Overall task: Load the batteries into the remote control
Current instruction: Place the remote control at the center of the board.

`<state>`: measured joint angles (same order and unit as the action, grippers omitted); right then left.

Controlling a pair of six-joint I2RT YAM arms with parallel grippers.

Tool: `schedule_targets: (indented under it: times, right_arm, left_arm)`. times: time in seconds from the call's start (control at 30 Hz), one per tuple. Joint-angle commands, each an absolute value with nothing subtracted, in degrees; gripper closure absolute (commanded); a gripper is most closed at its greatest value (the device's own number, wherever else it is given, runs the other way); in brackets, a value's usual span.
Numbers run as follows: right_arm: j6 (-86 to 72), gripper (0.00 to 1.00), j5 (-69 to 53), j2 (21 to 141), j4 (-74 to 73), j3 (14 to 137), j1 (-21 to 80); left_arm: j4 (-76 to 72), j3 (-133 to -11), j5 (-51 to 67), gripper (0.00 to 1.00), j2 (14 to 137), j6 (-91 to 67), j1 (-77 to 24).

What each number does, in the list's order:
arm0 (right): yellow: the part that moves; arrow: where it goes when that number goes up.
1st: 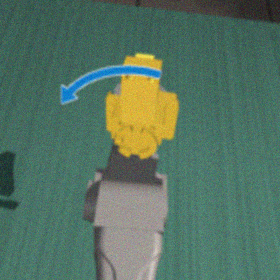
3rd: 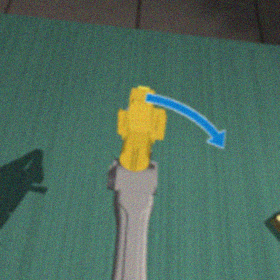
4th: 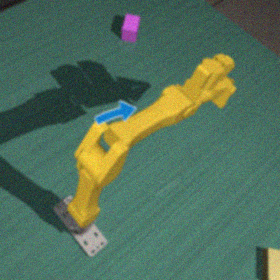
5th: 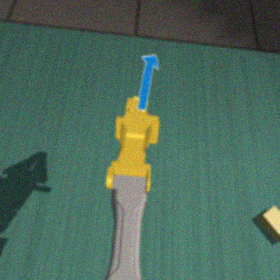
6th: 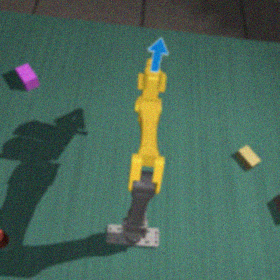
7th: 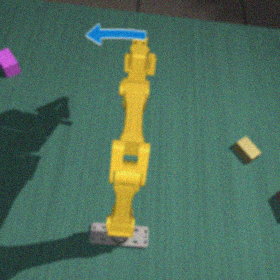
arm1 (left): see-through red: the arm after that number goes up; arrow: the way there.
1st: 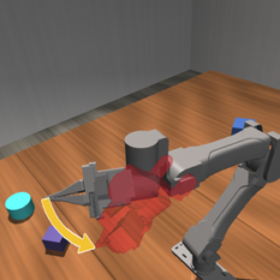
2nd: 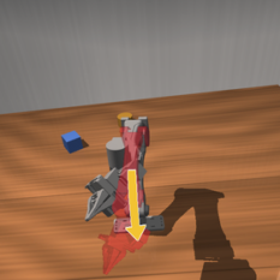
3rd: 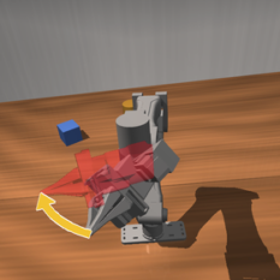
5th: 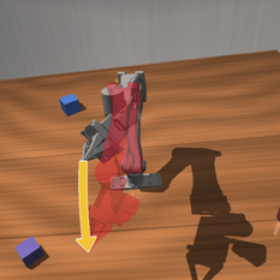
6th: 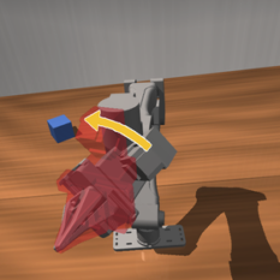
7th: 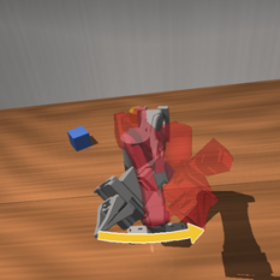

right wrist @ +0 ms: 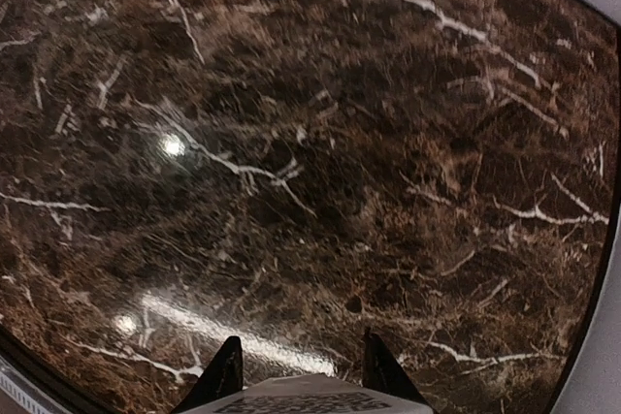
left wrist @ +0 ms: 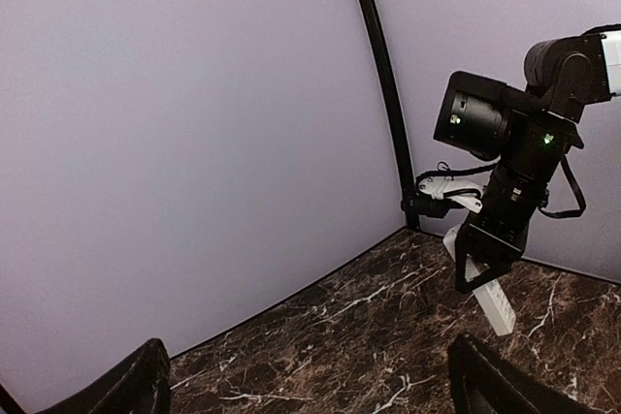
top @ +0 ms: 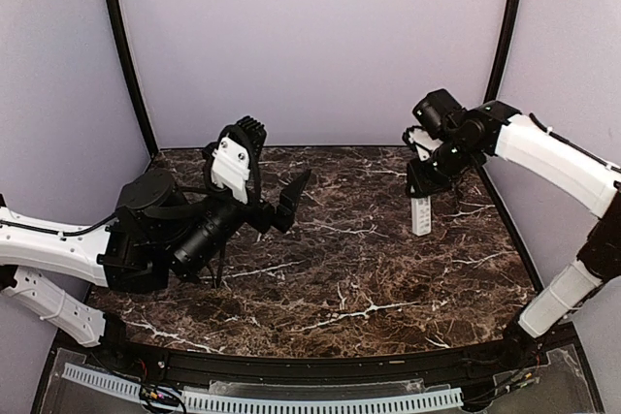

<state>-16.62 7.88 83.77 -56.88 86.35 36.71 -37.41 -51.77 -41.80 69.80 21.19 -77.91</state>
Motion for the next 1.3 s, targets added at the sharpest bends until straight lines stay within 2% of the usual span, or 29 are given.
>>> schedule_targets:
  times: [0.0, 0.27, 0.5, 0.53, 0.6, 0.83, 0.93, 1.1, 1.13, 1.2, 1.27]
  right_arm:
    - [-15.1, 1.0, 1.8, 89.2, -67.1, 83.0, 30.1]
    - [-12.8, 1.0, 0.3, 108.7, -66.9, 81.2, 24.5]
    - [-12.3, 1.0, 1.1, 119.3, -67.9, 82.7, 21.3]
    - [-12.2, 0.97, 1.1, 120.3, -67.9, 82.9, 21.1]
    - [-12.2, 0.82, 1.4, 122.2, -67.9, 83.3, 21.0]
    - [-12.2, 0.53, 2.1, 125.3, -66.5, 83.5, 20.2]
    - [-12.3, 0.42, 2.8, 125.2, -66.1, 83.6, 19.5]
    - [-12.2, 0.33, 3.2, 123.7, -65.7, 84.1, 18.9]
    - [-12.1, 0.28, 3.0, 122.7, -65.4, 84.1, 18.8]
    - [-11.9, 0.03, 1.5, 120.2, -63.9, 84.2, 18.3]
    - [-11.1, 0.01, -3.0, 116.1, -61.0, 83.6, 17.7]
  left_arm:
    - [-27.6, -55.0, -49.5, 0.01, 71.1, 20.5, -77.9]
    - [-23.8, -54.3, -50.6, 0.01, 69.9, 17.6, -77.9]
    - [-22.1, -52.9, -51.6, 0.01, 67.8, 17.0, -77.9]
    - [-22.1, -52.7, -51.7, 0.01, 67.7, 17.0, -77.9]
    - [-22.3, -52.7, -51.9, 0.01, 67.5, 17.4, -77.9]
    - [-22.6, -52.7, -52.6, 0.01, 67.4, 19.4, -77.9]
    - [-22.7, -52.7, -52.9, 0.01, 67.2, 20.0, -77.9]
    - [-22.8, -52.3, -53.8, 0.01, 67.0, 20.5, -77.8]
    - [-22.8, -52.3, -53.9, 0.01, 66.8, 20.4, -77.8]
    - [-22.4, -52.0, -54.5, 0.01, 66.6, 19.8, -77.6]
    - [-20.4, -51.9, -55.2, 0.01, 66.2, 16.7, -76.9]
